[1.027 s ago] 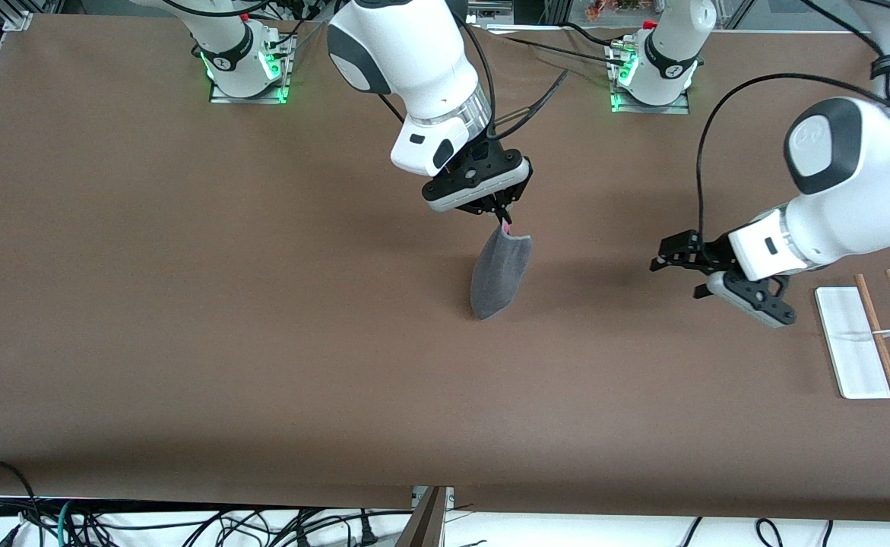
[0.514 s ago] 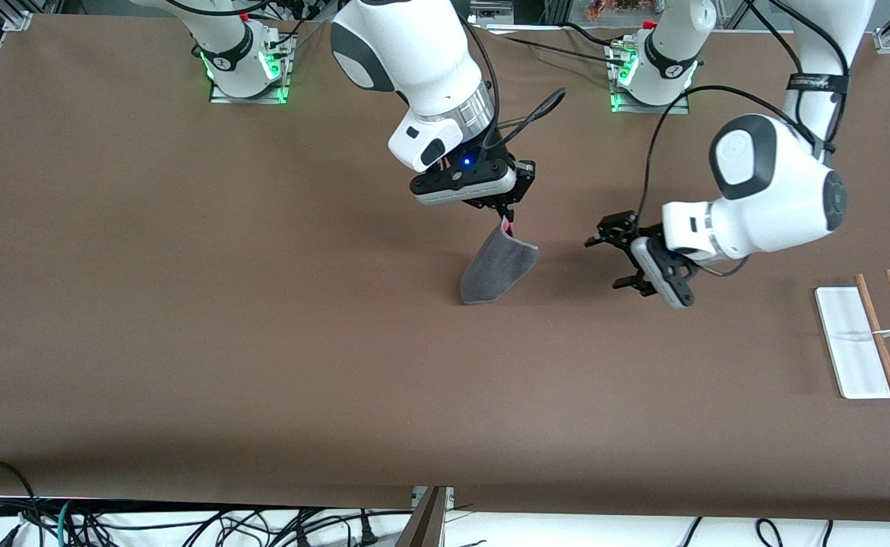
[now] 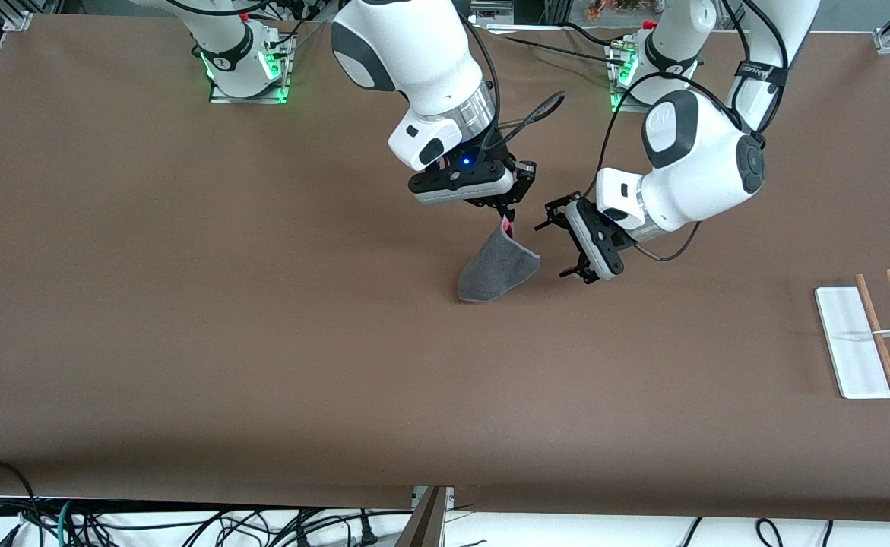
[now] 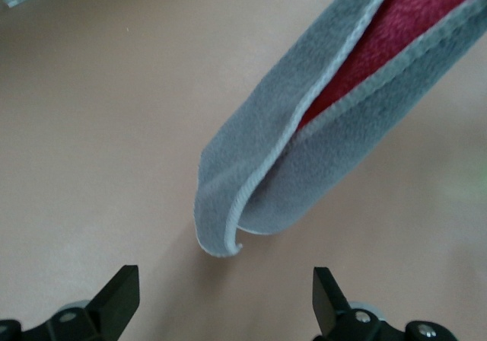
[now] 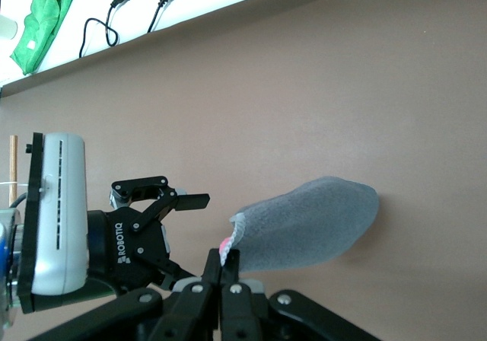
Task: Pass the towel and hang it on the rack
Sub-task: 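Move the left gripper toward the towel hanging from the right gripper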
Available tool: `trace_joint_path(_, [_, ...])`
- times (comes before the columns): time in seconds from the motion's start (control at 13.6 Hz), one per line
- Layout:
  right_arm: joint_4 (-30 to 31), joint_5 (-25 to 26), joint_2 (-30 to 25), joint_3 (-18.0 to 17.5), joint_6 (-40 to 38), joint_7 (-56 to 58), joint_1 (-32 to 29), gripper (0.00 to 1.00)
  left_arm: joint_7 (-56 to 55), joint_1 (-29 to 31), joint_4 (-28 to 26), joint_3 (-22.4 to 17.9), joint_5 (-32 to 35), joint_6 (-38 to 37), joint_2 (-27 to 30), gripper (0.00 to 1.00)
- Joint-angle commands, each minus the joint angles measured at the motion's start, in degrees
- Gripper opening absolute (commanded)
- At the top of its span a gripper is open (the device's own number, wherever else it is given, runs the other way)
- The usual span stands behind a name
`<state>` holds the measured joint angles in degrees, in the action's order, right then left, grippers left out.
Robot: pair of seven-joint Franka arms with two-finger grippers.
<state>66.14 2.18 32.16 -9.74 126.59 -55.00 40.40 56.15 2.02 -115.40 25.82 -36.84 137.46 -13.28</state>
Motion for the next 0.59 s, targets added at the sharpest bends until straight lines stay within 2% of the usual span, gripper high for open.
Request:
trace_joint_path(0.0, [-1.54,1.07,0.63,-0.19,-0.11,-1.08,0.21,0.00,2.30,-0.61,-1.06,0.02,-1.13,3.07,0.63,1.00])
trace_joint_path(0.51, [-1.54,1.51,0.63,-0.19,-0.11,-0.90,0.21,0.00,2.30,-2.54,-0.70,0.02,-1.48,4.99,-1.48,1.00])
